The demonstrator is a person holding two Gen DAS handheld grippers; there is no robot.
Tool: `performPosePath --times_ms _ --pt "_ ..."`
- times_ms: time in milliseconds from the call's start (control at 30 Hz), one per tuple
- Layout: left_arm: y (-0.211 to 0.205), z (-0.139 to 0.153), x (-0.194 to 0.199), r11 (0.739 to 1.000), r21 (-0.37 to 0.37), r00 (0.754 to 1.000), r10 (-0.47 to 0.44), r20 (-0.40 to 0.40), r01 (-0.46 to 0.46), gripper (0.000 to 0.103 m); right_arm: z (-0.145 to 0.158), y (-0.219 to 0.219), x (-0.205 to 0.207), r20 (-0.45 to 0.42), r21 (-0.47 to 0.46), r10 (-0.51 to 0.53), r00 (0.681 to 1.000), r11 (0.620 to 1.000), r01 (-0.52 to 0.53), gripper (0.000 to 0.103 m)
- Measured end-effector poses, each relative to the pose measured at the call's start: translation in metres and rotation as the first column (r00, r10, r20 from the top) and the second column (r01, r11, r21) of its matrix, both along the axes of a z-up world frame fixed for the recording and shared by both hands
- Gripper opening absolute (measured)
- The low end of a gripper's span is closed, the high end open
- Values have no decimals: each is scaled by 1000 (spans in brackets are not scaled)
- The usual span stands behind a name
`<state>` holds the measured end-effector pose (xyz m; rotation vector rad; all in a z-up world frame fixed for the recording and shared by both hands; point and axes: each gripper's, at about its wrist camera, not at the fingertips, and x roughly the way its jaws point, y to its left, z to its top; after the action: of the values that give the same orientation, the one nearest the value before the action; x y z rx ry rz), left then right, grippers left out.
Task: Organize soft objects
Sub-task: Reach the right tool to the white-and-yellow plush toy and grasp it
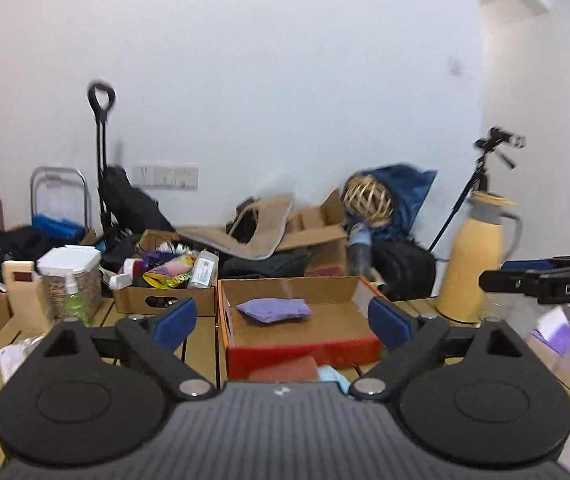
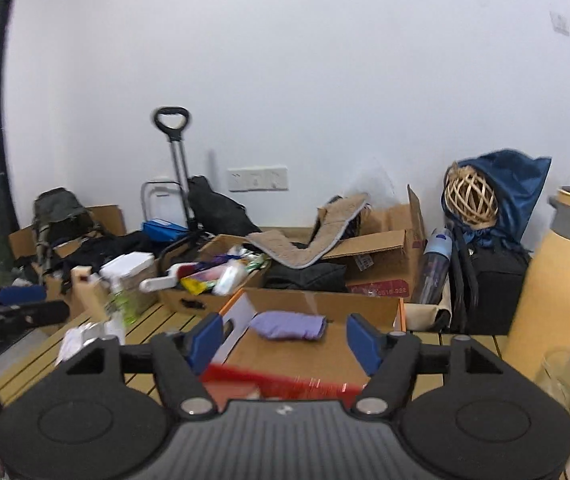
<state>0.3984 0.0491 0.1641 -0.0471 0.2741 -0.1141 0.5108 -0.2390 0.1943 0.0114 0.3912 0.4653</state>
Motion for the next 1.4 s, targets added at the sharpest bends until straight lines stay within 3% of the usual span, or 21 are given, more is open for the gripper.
performPosePath --times_ms 133,267,433,600,800,967,1033,1133,1200,1400 --pt "-14 -33 -92 1000 9 996 20 92 -20 103 -28 -10 -91 90 -29 23 996 999 -20 81" --pt "-29 -75 -162 999 32 992 28 121 -33 103 -68 -10 -175 155 -70 24 988 997 -13 91" --pt "-47 -108 -193 993 82 996 -83 32 80 103 -123 -7 -261 146 -28 -39 989 999 43 94" --pt "-51 -114 -189 994 52 995 -98 14 97 103 -152 -3 -283 68 -44 -30 997 998 33 93" --pt "-49 -133 -163 995 34 995 -91 -44 92 103 -169 -1 -278 67 -58 -82 994 995 86 93" --pt "-55 -139 -106 992 -2 989 -124 -79 125 103 -184 -8 -244 40 -48 -145 989 988 147 92" --pt "-63 -136 -73 989 -3 985 -150 -79 151 102 -186 -13 -221 31 -38 -165 986 985 166 90" --pt "-77 -130 -22 981 3 978 -194 -79 195 92 -186 -20 -178 24 -18 -198 980 980 198 84" --pt "-87 -128 17 977 2 971 -211 -109 213 81 -186 -25 -143 4 -15 -214 977 977 214 79" --pt "-119 -133 124 956 9 940 -285 -186 292 68 -193 -31 -40 -89 38 -244 966 968 248 71"
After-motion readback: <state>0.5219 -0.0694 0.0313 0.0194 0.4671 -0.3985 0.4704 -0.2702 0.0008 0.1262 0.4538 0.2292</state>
